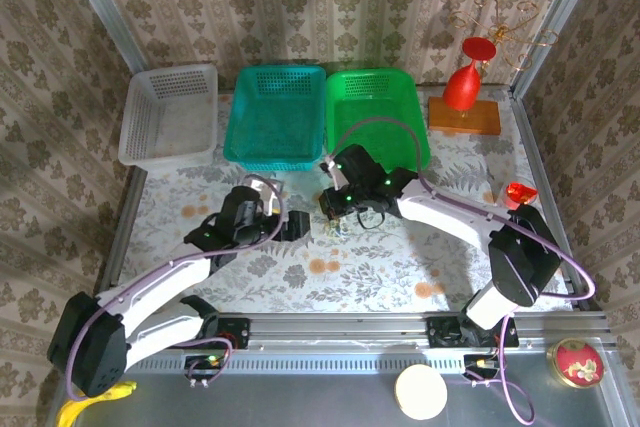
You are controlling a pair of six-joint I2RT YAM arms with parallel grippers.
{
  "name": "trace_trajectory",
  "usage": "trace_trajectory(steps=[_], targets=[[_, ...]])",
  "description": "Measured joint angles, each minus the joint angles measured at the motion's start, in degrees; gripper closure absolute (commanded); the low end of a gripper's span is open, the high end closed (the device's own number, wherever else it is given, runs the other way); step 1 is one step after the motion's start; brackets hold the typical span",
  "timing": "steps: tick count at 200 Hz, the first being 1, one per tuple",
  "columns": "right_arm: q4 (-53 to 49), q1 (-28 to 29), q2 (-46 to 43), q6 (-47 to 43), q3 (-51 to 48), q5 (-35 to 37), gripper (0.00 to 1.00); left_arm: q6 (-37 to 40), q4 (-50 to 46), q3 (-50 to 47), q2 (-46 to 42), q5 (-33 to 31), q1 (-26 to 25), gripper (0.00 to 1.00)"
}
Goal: Untangle the cables
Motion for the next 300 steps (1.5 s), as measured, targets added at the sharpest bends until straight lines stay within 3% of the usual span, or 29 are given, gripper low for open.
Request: trace_trajectory(steps=[65,157,180,222,245,300], targets=[[5.3,-0.6,-2.1,4.9,-3.9,-3.3,1.00,9.5,7.0,0.3,11.8,-5.0,-9.7,0.00],[7.3,-1.6,-5.4,9.4,-6.2,-2.7,1.00,10.7,18.1,0.6,17.8,-8.5,-11.9,0.05],[7.3,-1.6,-5.7,9.8,-6.2,-2.7,1.00,10.7,20.7,0.6,18.3,-8.5,-11.9,0.12],[7.3,-1.8,-6.6,11.8,-6.2,-2.7,1.00,10.4,25.4,0.6,19.8,-7.7,-11.9,0.44],[7.3,-2.3,-7.8,12.9,-6.2,-3.2,1.00,10.0,29.9,-0.1,20.6,-6.7,-11.9,0.56],[9.0,-3.5,-13.3,15.4,-5.2,-6.2,1.00,8.0,37.0,-6.1,23.8,-4.6,-11.5,0.56]])
